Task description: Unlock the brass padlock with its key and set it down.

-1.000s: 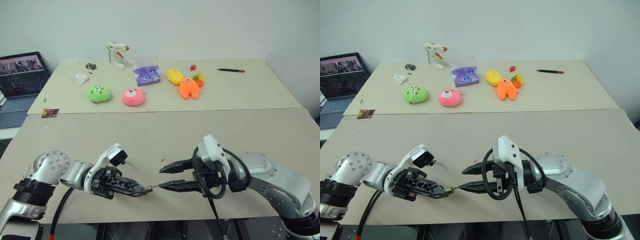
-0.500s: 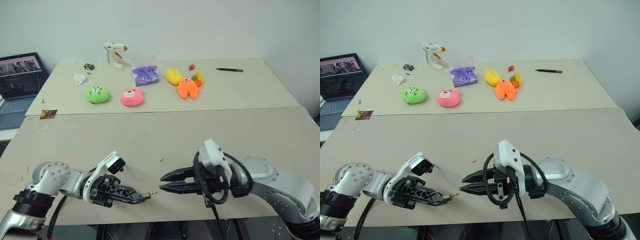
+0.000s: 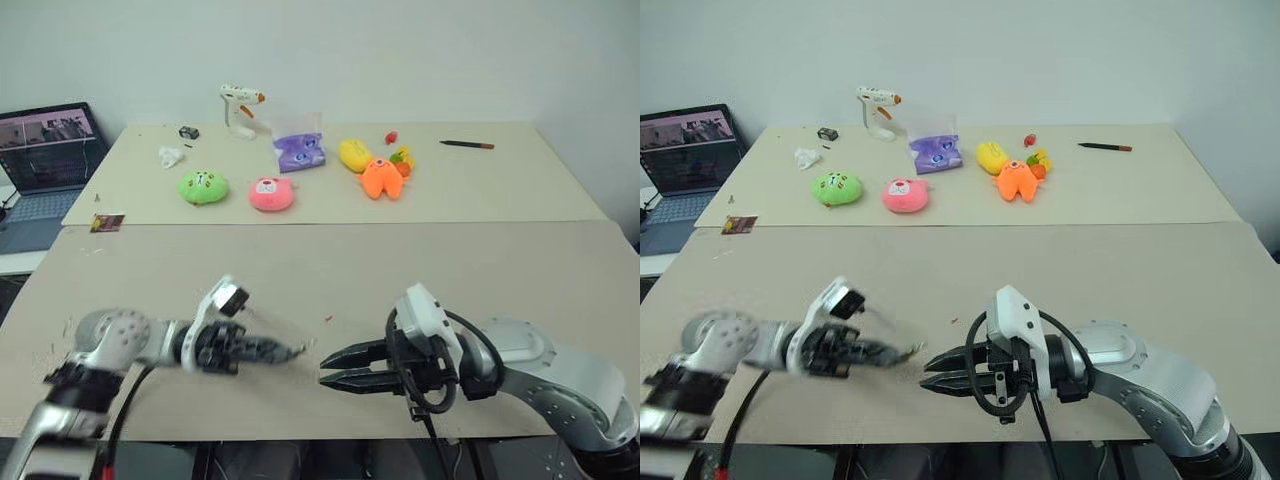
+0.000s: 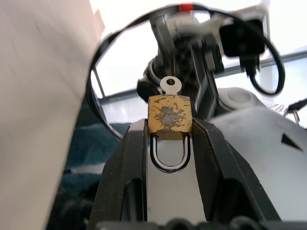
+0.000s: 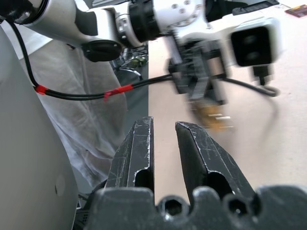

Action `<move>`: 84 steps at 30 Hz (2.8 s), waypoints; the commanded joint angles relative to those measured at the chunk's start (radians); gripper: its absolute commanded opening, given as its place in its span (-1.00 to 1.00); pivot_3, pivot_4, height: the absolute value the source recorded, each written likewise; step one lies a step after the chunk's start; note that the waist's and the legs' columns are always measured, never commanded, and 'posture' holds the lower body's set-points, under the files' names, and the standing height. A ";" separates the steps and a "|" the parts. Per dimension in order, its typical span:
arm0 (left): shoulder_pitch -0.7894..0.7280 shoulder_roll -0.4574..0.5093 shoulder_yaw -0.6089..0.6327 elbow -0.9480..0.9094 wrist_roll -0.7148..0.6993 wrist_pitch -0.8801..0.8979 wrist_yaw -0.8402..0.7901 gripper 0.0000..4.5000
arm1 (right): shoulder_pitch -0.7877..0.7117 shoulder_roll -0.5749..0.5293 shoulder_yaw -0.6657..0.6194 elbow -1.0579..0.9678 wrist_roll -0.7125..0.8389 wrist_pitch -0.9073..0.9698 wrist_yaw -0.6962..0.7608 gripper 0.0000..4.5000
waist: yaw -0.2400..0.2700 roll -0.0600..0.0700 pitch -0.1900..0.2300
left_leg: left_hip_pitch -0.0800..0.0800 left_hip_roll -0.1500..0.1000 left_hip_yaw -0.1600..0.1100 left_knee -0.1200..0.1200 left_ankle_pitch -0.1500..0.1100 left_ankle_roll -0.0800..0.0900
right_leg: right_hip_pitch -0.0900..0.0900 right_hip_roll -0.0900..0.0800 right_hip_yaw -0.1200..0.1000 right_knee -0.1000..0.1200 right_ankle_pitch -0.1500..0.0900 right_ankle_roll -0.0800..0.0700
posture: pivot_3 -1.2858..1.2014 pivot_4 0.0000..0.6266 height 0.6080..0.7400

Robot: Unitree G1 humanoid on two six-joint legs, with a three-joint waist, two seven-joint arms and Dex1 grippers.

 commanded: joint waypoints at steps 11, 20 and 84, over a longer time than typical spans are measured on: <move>-0.177 -0.088 -0.008 0.044 0.056 0.118 -0.047 -0.63 | -0.096 0.027 -0.013 0.129 -0.126 -0.080 0.050 -0.52 | -0.026 0.000 0.000 | -0.005 0.002 0.000 -0.001 0.003 0.008 | -0.007 0.001 -0.003 0.002 0.001 -0.003 | 0.03 -0.52 1.00; -0.190 -0.126 0.063 -0.001 0.010 0.223 0.041 -0.63 | -0.081 -0.051 -0.040 0.192 -0.189 -0.134 0.172 -0.52 | -0.022 0.000 0.000 | -0.005 0.002 0.000 -0.001 0.003 0.008 | -0.006 0.002 -0.003 0.002 0.001 -0.003 | 0.03 -0.52 1.00; -0.184 -0.081 0.003 -0.013 -0.136 0.223 0.091 -0.63 | -0.182 -0.067 -0.117 0.143 -0.008 -0.029 0.218 -0.95 | -0.017 0.000 0.000 | -0.005 0.003 0.001 0.000 0.003 0.007 | -0.006 0.002 0.000 0.002 0.001 -0.003 | 0.03 -0.52 1.00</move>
